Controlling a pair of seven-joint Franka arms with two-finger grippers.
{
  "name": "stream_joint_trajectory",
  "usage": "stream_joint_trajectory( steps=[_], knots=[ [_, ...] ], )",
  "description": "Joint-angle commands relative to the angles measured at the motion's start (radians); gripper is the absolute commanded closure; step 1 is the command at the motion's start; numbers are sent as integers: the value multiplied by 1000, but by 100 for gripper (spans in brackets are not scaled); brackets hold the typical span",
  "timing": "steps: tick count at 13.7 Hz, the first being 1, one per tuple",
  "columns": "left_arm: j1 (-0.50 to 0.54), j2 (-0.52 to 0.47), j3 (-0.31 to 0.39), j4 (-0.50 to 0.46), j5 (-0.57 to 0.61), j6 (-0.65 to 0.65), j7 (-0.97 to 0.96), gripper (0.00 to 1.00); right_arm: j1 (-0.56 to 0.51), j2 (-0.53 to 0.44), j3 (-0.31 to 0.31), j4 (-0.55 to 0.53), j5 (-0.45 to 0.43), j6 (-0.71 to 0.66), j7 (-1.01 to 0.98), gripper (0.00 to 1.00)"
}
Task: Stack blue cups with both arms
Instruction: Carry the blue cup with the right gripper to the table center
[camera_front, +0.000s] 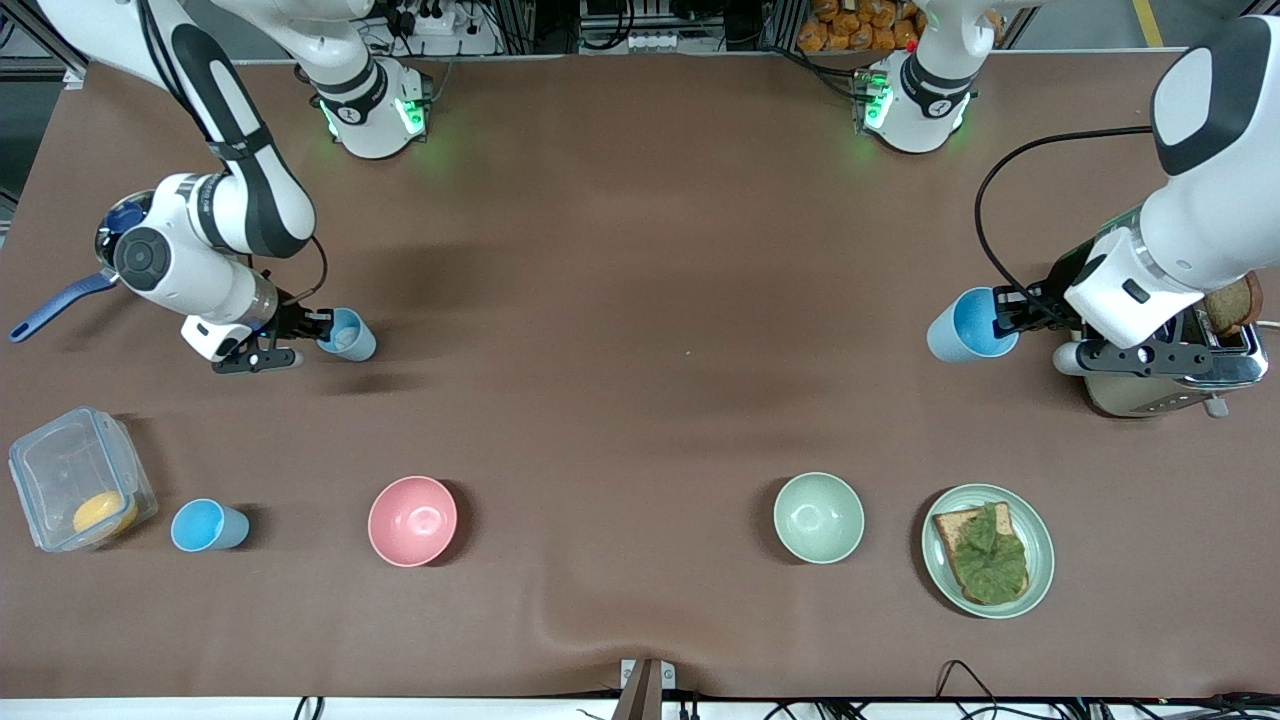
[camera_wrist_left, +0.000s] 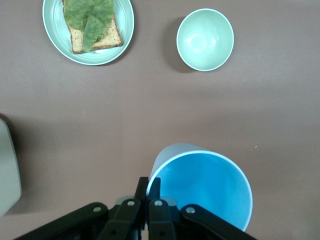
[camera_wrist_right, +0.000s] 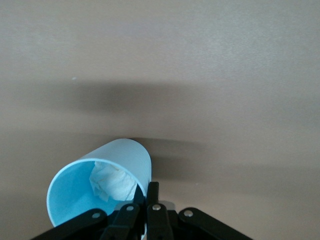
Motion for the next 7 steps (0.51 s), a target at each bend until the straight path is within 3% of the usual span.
stream_joint_trajectory(
  steps=[1, 7],
  knots=[
    [6, 11, 1, 30, -17, -25, 7, 100, 16, -27, 3, 85, 31, -112, -2, 100],
    [9, 9, 1, 28, -18, -25, 8, 100, 220, -31, 3, 235, 90, -244, 152, 100]
  ],
)
